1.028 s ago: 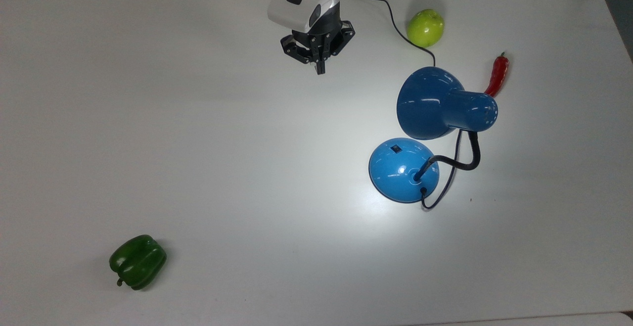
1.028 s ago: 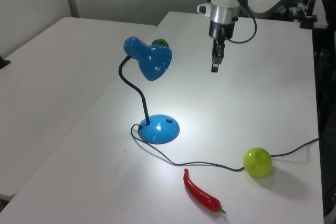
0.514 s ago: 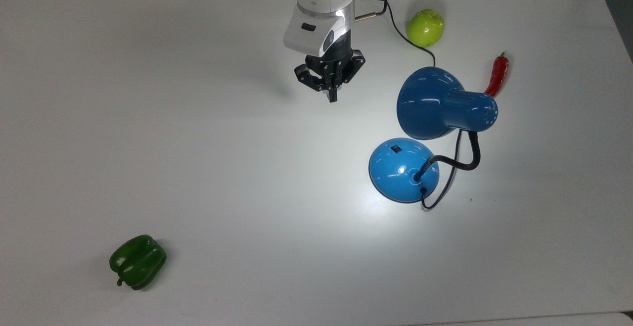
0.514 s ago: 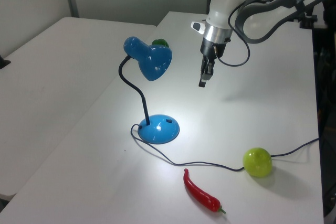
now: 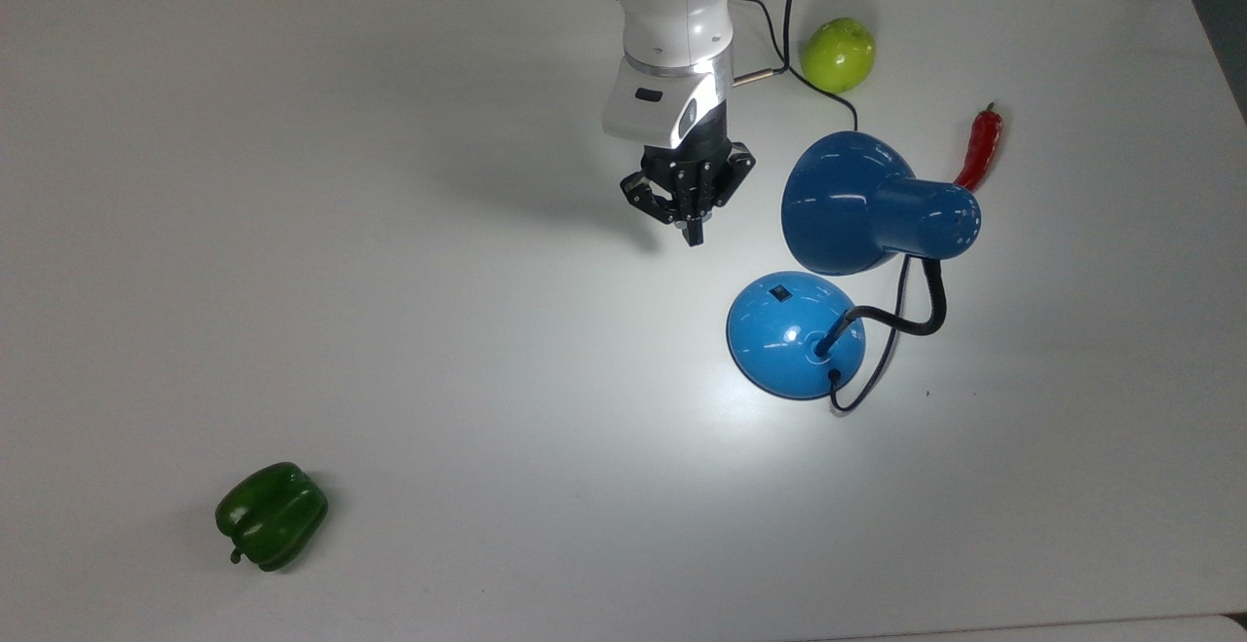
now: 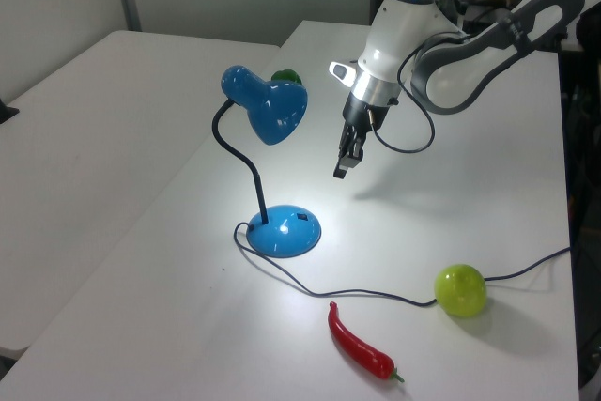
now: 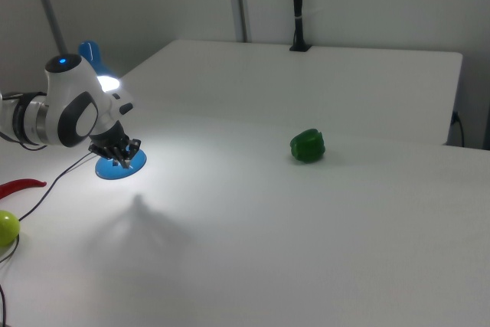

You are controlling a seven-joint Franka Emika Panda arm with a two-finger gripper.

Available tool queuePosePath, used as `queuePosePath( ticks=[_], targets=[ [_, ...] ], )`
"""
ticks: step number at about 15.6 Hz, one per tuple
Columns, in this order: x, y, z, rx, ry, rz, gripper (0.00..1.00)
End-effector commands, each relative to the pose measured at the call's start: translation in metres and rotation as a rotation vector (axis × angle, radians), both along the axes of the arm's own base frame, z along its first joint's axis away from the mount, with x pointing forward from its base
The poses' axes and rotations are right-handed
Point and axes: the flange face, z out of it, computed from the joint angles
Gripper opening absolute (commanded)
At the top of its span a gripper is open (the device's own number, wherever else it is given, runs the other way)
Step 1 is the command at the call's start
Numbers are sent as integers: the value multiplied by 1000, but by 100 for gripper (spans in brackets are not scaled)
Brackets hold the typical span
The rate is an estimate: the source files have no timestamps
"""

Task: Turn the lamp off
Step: 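Lower the gripper onto the switch on the lamp base and press it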

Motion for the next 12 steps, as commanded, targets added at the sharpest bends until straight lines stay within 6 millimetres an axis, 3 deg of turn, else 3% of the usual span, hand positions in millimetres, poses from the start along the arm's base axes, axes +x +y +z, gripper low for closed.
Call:
queuePosePath(
  ticks=[1,12],
  targets=[
    [-3,26,-14,44,-35,-2,0],
    [0,55,-37,82,-101,28,0]
  ],
)
